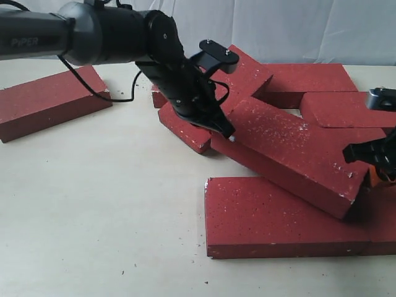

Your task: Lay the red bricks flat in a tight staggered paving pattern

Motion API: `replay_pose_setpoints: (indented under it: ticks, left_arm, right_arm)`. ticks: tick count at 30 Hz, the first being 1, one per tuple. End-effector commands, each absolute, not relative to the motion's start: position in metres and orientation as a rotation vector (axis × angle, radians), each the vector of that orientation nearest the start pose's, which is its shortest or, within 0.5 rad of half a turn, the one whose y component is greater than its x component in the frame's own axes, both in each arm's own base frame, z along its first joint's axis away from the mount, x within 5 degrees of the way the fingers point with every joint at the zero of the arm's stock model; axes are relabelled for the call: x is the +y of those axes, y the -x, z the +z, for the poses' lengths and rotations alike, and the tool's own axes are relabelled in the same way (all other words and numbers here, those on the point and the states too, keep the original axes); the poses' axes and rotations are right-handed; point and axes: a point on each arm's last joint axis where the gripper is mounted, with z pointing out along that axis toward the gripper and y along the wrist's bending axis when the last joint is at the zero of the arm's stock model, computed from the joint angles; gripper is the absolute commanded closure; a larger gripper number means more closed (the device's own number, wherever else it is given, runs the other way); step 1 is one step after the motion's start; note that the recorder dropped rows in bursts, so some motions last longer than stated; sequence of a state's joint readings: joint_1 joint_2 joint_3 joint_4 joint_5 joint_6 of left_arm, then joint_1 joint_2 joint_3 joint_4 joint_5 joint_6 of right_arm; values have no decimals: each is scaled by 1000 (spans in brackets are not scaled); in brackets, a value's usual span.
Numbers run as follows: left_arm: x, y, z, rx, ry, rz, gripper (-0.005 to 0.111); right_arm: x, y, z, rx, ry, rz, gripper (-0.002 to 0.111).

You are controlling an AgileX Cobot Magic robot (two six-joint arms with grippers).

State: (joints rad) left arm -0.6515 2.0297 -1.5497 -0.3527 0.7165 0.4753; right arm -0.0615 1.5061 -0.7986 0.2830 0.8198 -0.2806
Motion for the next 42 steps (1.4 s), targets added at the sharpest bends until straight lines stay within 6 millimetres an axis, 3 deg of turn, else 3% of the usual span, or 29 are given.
replay_pose_setpoints:
  ticks: [1,8,14,23,30,36,42]
  left_arm:
    - [-280,-325,247,2342,-1175,-476,107]
    - [-256,-316,278,2406,-1122,-360,107]
    - [-223,-311,279,2494,-1032,-266,107]
    - [-144,-294,262,2645,-810,-111,107]
    - [-87,-276,237,2744,-586,-62,107]
    - [-52,-264,208,2870,-453,-21,107]
    - [-18,-256,191,2942,-252,31,107]
  right_arm:
    - [24,-264,211,2912,146,369,109]
    - [65,-286,240,2797,350,383,109]
    - [99,-302,235,2812,489,413,109]
    - [158,-324,230,2748,682,444,109]
    - [220,-337,217,2702,841,484,109]
    - [264,-342,196,2694,928,522,109]
    - [294,-347,175,2687,989,537,109]
